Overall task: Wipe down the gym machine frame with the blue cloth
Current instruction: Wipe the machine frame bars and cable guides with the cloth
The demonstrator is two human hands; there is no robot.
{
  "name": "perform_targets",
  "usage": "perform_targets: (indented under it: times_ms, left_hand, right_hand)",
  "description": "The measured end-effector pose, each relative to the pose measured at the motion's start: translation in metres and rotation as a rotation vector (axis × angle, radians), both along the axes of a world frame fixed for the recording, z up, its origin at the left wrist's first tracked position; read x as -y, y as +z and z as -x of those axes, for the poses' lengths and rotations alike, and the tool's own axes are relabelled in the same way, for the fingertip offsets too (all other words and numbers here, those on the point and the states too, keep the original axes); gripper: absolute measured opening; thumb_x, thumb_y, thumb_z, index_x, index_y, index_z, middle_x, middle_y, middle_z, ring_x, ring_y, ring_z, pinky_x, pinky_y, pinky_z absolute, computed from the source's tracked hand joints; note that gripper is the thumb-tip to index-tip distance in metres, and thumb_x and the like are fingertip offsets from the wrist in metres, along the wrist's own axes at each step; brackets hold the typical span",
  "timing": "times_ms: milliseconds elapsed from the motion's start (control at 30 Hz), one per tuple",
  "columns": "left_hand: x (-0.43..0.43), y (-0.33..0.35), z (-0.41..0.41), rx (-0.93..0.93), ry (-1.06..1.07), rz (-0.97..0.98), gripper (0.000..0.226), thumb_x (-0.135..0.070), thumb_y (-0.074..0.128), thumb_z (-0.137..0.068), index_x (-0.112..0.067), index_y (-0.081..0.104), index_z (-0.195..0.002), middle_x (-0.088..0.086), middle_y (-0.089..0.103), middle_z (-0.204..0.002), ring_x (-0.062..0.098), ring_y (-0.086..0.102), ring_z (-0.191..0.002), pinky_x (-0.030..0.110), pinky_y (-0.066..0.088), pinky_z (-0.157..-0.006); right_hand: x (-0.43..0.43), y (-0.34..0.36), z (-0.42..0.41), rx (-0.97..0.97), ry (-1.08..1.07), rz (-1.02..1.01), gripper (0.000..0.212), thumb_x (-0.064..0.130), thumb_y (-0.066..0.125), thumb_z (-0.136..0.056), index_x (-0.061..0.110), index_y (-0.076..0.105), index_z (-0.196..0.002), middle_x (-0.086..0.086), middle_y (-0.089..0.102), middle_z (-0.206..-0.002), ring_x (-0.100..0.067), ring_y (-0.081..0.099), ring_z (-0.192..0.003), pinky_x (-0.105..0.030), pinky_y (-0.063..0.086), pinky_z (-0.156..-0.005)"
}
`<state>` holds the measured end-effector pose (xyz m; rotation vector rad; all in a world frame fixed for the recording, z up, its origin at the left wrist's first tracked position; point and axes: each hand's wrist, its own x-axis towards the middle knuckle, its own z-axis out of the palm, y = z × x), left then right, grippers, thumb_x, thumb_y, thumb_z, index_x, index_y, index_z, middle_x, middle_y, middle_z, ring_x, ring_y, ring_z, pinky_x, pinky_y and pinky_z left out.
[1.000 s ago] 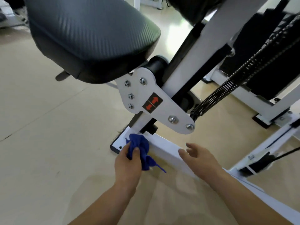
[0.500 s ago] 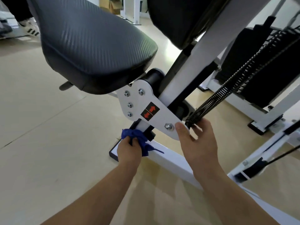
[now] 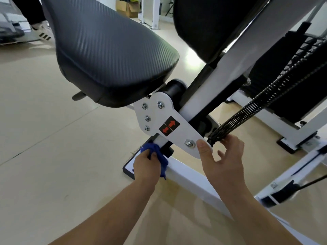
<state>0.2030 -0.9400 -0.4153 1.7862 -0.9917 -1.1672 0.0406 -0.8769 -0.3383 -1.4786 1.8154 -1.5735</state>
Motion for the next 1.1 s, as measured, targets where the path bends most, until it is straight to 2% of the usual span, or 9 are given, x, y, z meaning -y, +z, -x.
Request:
perform_targets:
  times_ms: [133, 267, 433, 533, 633, 767, 900, 1033, 1100]
  left_hand:
    - [-0.016, 0.009, 0.001, -0.029, -0.051, 0.059, 0.027, -0.014, 0.048, -0.101, -0.007, 0.053, -0.075, 0.005, 0.055, -0.07, 0.022, 0.05, -0.066, 0.032, 0.04, -0.06]
    - [-0.02, 0.037, -0.02, -0.06, -0.154, 0.089, 0.024, -0.016, 0.049, -0.1, -0.002, 0.063, -0.087, 0.023, 0.065, -0.079, 0.031, 0.06, -0.066, 0.043, 0.053, -0.062]
    - [-0.076, 0.096, -0.005, -0.087, -0.213, 0.385, 0.021, -0.024, 0.056, -0.102, -0.019, 0.067, -0.085, 0.004, 0.065, -0.075, 0.01, 0.054, -0.062, 0.017, 0.04, -0.055]
    - [-0.08, 0.109, 0.004, -0.11, -0.072, 0.579, 0.025, -0.019, 0.063, -0.098, -0.035, 0.063, -0.117, -0.021, 0.069, -0.101, -0.001, 0.065, -0.093, 0.009, 0.048, -0.075]
    - [-0.059, 0.106, 0.016, -0.038, -0.044, 0.656, 0.04, -0.018, 0.067, -0.095, -0.031, 0.057, -0.131, -0.019, 0.064, -0.119, 0.005, 0.062, -0.111, 0.022, 0.051, -0.091]
    - [-0.064, 0.093, 0.041, -0.069, -0.033, 0.669, 0.027, -0.015, 0.063, -0.097, -0.03, 0.061, -0.12, -0.014, 0.062, -0.107, 0.011, 0.062, -0.1, 0.02, 0.051, -0.079]
    - [-0.073, 0.095, 0.037, 0.021, -0.166, 0.749, 0.028, -0.006, 0.061, -0.096, -0.03, 0.066, -0.109, -0.013, 0.059, -0.103, 0.01, 0.061, -0.096, 0.014, 0.047, -0.077]
    - [-0.039, 0.102, 0.004, -0.064, 0.052, 0.639, 0.03, -0.006, 0.062, -0.093, -0.033, 0.06, -0.106, -0.013, 0.068, -0.096, 0.004, 0.065, -0.087, 0.015, 0.049, -0.071]
    - [-0.04, 0.101, 0.006, -0.092, 0.067, 0.611, 0.028, -0.006, 0.061, -0.093, -0.034, 0.059, -0.097, -0.011, 0.068, -0.089, 0.005, 0.064, -0.08, 0.017, 0.05, -0.064]
  right_hand:
    - [-0.001, 0.005, 0.002, 0.094, 0.081, -0.06, 0.04, 0.047, 0.077, -0.086, 0.033, 0.051, -0.112, 0.014, 0.06, -0.12, -0.004, 0.054, -0.123, -0.018, 0.036, -0.095]
    - [-0.002, 0.018, 0.01, 0.095, 0.13, -0.155, 0.038, 0.042, 0.079, -0.084, 0.031, 0.049, -0.106, 0.019, 0.064, -0.108, 0.003, 0.057, -0.113, -0.017, 0.036, -0.088]
    - [0.0, 0.039, 0.014, 0.145, 0.177, -0.167, 0.037, 0.032, 0.083, -0.082, 0.035, 0.054, -0.106, 0.027, 0.065, -0.105, 0.009, 0.057, -0.109, -0.023, 0.038, -0.098]
    - [0.0, 0.045, 0.012, 0.238, 0.19, -0.103, 0.031, 0.025, 0.073, -0.092, 0.039, 0.05, -0.107, 0.033, 0.066, -0.101, 0.009, 0.062, -0.102, -0.036, 0.039, -0.111]
    - [0.0, 0.042, 0.012, 0.236, 0.158, -0.084, 0.016, 0.032, 0.066, -0.098, 0.038, 0.052, -0.105, 0.023, 0.07, -0.103, 0.001, 0.065, -0.104, -0.049, 0.043, -0.111]
    - [-0.002, 0.039, 0.007, 0.154, 0.137, -0.094, 0.025, 0.03, 0.068, -0.096, 0.037, 0.047, -0.106, 0.037, 0.062, -0.105, 0.012, 0.061, -0.1, -0.051, 0.044, -0.11]
    - [-0.002, 0.038, 0.007, 0.143, 0.102, -0.106, 0.025, 0.038, 0.069, -0.093, 0.04, 0.046, -0.102, 0.035, 0.061, -0.105, -0.003, 0.06, -0.097, -0.056, 0.052, -0.097]
    - [-0.001, 0.04, 0.006, 0.129, 0.093, -0.108, 0.025, 0.034, 0.069, -0.094, 0.034, 0.047, -0.105, 0.04, 0.06, -0.101, 0.011, 0.063, -0.093, -0.056, 0.054, -0.093]
    - [0.0, 0.039, 0.002, 0.123, 0.061, -0.117, 0.026, 0.037, 0.07, -0.093, 0.038, 0.046, -0.105, 0.041, 0.059, -0.102, 0.0, 0.064, -0.099, -0.054, 0.054, -0.093]
